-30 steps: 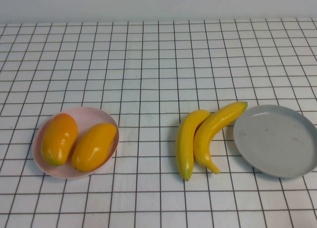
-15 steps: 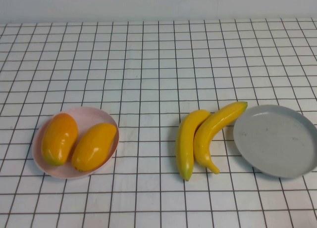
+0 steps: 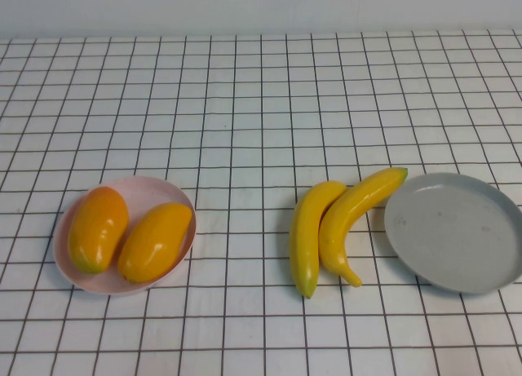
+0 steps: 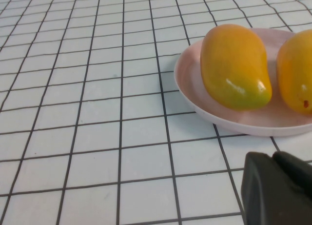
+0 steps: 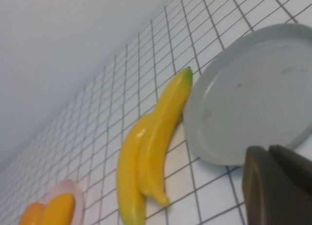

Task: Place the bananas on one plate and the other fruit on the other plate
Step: Put another type of fruit in the right plate

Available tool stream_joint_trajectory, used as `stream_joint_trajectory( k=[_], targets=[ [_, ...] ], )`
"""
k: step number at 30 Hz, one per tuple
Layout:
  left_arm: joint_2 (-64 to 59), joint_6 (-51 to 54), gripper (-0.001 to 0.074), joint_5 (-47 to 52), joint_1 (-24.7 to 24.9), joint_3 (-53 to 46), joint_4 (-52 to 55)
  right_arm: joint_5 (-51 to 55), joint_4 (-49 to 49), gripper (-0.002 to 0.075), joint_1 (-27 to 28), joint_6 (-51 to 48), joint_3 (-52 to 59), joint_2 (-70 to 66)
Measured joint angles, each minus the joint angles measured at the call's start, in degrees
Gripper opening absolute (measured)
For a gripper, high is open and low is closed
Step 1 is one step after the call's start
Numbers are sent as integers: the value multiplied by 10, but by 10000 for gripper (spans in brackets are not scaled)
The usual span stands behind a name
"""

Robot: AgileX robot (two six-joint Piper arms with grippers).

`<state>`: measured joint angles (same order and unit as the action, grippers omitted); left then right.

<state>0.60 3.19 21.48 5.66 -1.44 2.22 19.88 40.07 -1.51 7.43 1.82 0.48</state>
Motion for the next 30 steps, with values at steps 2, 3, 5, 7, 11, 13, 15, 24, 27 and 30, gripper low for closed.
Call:
stream_joint_trajectory(
  k=[2,3,5,7,11,13,15,24,27,30],
  targets=[
    [0,0,-4,0,0,0,0,-4,25,-16,0,0,0,0],
    [0,0,-4,0,0,0,0,-4,32,-16,0,0,0,0],
    [0,0,-4,0,0,0,0,-4,38,-16,0,0,0,0],
    [0,1,-4,0,0,0,0,-7,43,-16,0,0,0,0],
    [0,2,-4,0,0,0,-1,-20,42,-16,0,0,0,0],
    [0,3,-4,0,0,0,0,-44,54,-16,0,0,0,0],
    [0,4,-4,0,0,0,-1,-64,88,-16,0,0,0,0],
    [0,4,-4,0,0,0,-1,-160,135,-17,0,0,0,0],
    [0,4,-4,0,0,0,-1,-138,145,-16,0,0,0,0],
    [0,4,-4,0,0,0,-2,-82,127,-16,0,0,-15,-17]
  ],
)
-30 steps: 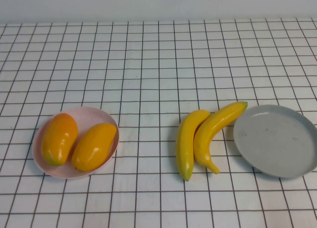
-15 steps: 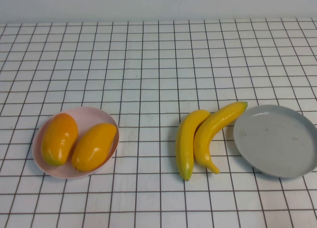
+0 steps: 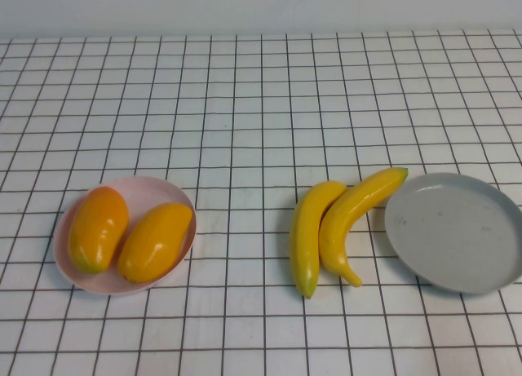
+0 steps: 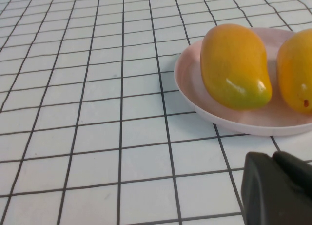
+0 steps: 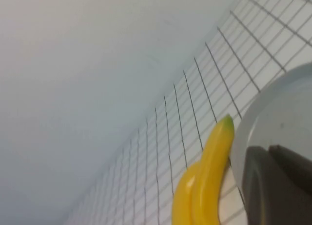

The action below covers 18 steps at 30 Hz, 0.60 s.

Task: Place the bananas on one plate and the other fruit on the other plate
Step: Put another type of fruit in the right plate

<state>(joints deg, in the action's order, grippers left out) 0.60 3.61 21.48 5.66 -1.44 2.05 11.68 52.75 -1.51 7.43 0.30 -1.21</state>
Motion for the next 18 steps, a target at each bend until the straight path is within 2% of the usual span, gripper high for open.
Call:
stream_joint_trajectory(
  k=[2,5,11,18],
  targets=[
    [0,0,-4,0,0,0,0,44,-35,-16,0,0,-35,-39],
    [0,0,-4,0,0,0,-1,130,-138,-16,0,0,-123,-136],
    [0,0,-4,0,0,0,-11,360,-328,-16,0,-6,-373,-354],
    [0,1,-4,0,0,0,-11,521,-364,-16,-3,-56,-560,-540]
  ],
)
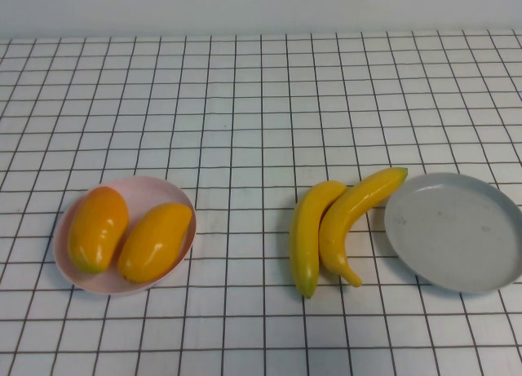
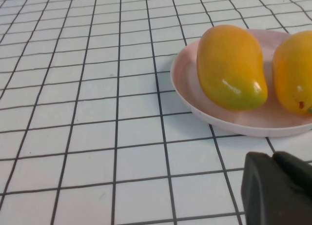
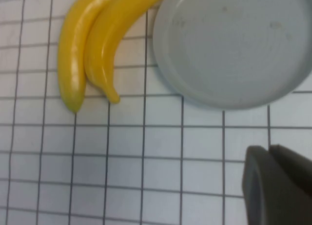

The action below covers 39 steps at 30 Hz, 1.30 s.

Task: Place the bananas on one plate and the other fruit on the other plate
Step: Put another type of fruit in the right plate

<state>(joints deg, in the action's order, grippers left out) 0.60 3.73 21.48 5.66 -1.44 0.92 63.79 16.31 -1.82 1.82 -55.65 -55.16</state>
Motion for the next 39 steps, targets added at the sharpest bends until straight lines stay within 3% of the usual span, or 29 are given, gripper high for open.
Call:
stream_joint_trajectory(
  k=[4,11,14,24,27,32,34,39],
  targets=[
    [0,0,-4,0,0,0,-1,55,-43,-16,-61,10,-48,-76],
    [0,0,-4,0,0,0,-2,67,-243,-16,-267,125,-93,-183],
    [0,1,-4,0,0,0,-2,49,-288,-16,-329,129,-116,-234],
    [0,1,-4,0,0,0,-30,26,-288,12,-339,144,-191,-361],
    [0,1,-4,0,0,0,-48,30,-268,134,-338,138,-217,-398],
    [0,1,-4,0,0,0,-55,31,-208,419,-340,105,-261,-455],
    [0,1,-4,0,0,0,-56,33,-205,449,-350,91,-270,-474],
    [0,1,-4,0,0,0,-57,30,-201,434,-375,64,-273,-515]
  ],
)
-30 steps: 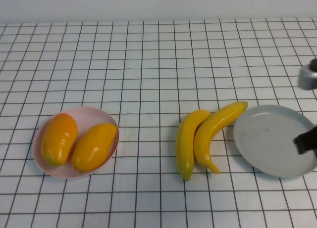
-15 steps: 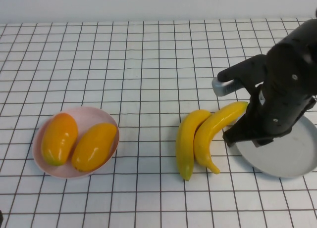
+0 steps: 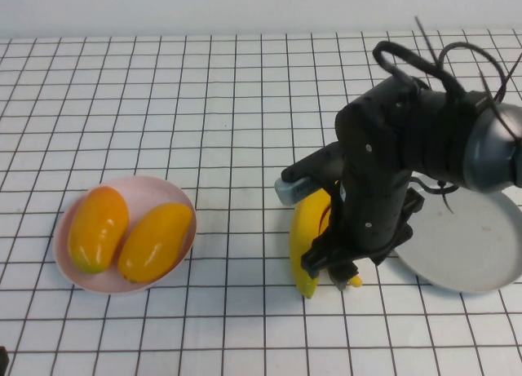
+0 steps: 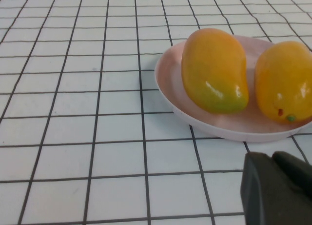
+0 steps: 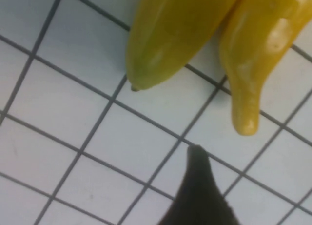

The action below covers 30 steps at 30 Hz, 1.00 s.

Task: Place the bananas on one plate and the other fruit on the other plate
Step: Put another type of fruit in the right plate

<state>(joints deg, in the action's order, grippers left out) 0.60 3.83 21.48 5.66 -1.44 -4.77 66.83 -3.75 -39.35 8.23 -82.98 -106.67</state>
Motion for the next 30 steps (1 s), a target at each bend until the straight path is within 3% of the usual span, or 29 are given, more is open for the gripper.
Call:
stream_joint_trajectory(
  k=[13,18,23,30],
  targets=[
    [0,0,-4,0,0,0,-1,-36,-10,418,-4,-22,-2,-67],
    [0,0,-4,0,0,0,-1,-39,-28,306,-4,-25,-2,-85],
    [0,0,-4,0,0,0,-1,-35,-41,96,-4,-23,-10,-88],
    [0,0,-4,0,0,0,-1,3,-66,88,-4,-14,-24,-36]
  ],
)
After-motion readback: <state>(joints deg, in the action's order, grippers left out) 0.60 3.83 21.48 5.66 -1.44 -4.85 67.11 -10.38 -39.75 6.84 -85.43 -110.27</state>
